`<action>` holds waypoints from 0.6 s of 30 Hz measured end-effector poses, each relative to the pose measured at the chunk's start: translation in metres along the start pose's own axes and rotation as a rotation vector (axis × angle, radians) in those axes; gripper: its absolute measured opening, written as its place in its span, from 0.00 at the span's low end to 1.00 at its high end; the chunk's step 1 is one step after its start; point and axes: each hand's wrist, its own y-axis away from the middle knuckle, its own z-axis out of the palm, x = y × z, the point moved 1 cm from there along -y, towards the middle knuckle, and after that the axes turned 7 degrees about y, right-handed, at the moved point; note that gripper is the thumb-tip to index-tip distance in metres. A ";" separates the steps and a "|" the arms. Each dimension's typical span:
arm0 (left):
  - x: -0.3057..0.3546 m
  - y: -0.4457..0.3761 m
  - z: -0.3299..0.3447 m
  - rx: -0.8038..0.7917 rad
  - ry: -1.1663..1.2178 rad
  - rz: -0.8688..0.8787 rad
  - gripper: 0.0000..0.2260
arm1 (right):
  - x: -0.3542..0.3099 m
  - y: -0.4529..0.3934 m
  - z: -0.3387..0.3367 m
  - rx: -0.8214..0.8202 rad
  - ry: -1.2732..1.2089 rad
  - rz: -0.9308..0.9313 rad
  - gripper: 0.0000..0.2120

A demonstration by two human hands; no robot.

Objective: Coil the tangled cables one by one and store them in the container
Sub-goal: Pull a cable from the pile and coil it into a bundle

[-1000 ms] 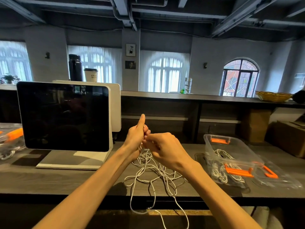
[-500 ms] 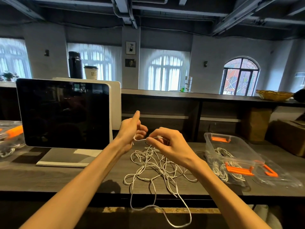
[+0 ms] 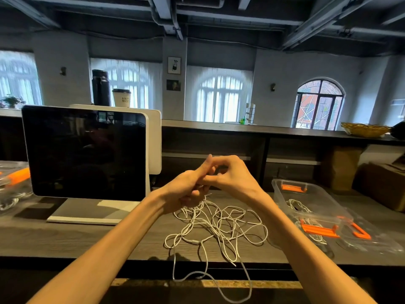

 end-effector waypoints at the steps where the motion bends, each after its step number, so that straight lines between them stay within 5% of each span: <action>1: -0.001 0.000 0.000 0.001 0.024 0.007 0.27 | 0.000 0.001 -0.001 -0.040 -0.068 0.019 0.06; 6: 0.004 -0.001 -0.004 0.153 0.214 0.200 0.23 | 0.014 0.008 -0.012 -0.116 -0.326 0.184 0.11; 10: 0.004 -0.003 -0.019 0.295 0.362 0.271 0.23 | 0.022 0.014 -0.011 0.029 -0.436 0.207 0.16; 18: 0.000 -0.006 0.005 0.377 0.262 0.262 0.16 | 0.000 0.013 0.018 0.148 -0.120 0.013 0.14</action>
